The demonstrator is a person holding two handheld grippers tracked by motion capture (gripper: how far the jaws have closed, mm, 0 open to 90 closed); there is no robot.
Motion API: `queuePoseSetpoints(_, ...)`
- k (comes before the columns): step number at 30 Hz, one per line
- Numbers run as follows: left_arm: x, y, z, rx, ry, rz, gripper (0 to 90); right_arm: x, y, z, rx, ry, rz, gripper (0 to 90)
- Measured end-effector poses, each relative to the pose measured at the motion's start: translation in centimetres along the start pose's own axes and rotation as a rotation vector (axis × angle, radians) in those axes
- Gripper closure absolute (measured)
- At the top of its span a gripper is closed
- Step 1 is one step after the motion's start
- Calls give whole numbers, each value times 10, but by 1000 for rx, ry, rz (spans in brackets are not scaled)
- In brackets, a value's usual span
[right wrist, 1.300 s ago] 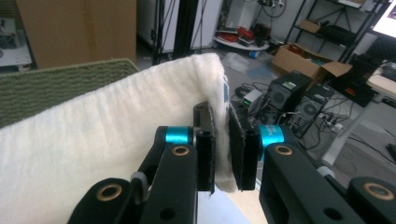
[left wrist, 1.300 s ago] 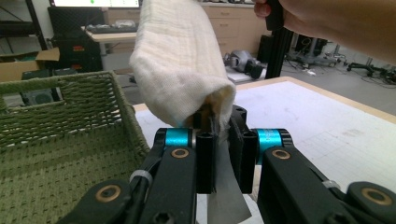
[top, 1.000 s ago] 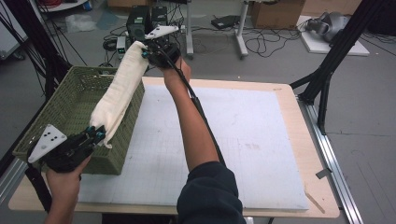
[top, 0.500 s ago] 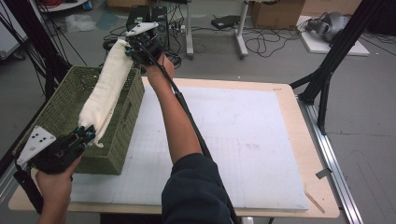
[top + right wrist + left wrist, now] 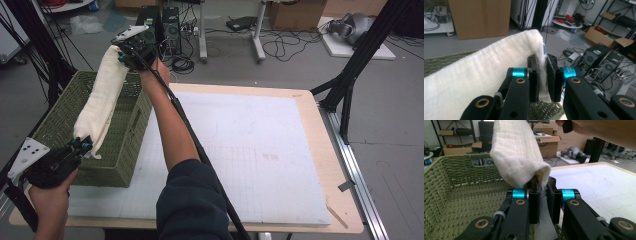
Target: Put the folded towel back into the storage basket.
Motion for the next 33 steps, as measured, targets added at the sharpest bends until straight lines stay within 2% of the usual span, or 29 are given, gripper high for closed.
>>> queuePoseSetpoints(2,1,0,1,5,-4,-2,825,2,4,-2,1,2,-4,817)
queuePoseSetpoints(4,4,0,2,12,-25,-5,819,5,8,-3,4,3,-5,818)
queuePoseSetpoints(6,7,0,3,30,-64,-12,785,8,13,-4,13,5,-11,817)
queuePoseSetpoints(7,8,1,4,45,-92,-25,735,9,16,-4,15,3,-12,810)
queuePoseSetpoints(8,11,2,5,70,-115,-28,678,11,19,-4,13,5,-17,776)
queuePoseSetpoints(9,13,3,6,95,-136,-29,632,13,23,-3,16,14,-19,647)
queuePoseSetpoints(10,15,4,7,113,-159,-48,543,14,26,-1,18,20,-11,477)
queuePoseSetpoints(11,17,5,9,118,-180,-62,436,15,28,1,21,37,4,429)
queuePoseSetpoints(12,19,5,10,109,-188,-67,413,15,29,3,25,49,-1,427)
queuePoseSetpoints(14,19,4,10,91,-188,-94,339,13,27,7,37,51,-17,426)
queuePoseSetpoints(17,19,3,8,67,-182,-95,310,8,18,13,26,70,-36,421)
queuePoseSetpoints(22,15,2,4,38,-163,-75,252,0,-5,27,6,84,-50,395)
queuePoseSetpoints(25,10,3,1,46,-134,-67,185,-4,-19,38,5,89,-57,377)
queuePoseSetpoints(27,7,6,0,60,-114,-42,181,-7,-29,48,5,90,-65,354)
queuePoseSetpoints(30,3,9,0,65,-117,-9,182,-11,-44,61,12,106,-71,310)
queuePoseSetpoints(33,-2,12,0,48,-104,29,185,-16,-60,71,18,116,-43,235)
Point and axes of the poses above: each handheld gripper's, and its own axes: y roughly forward along the jaws, z roughly out of its underside, x roughly to its left, the point moved 1 cm from there along y, roughly forward along the jaws, and after that the axes turned 1 degree about -y, right-handed, at the moved point
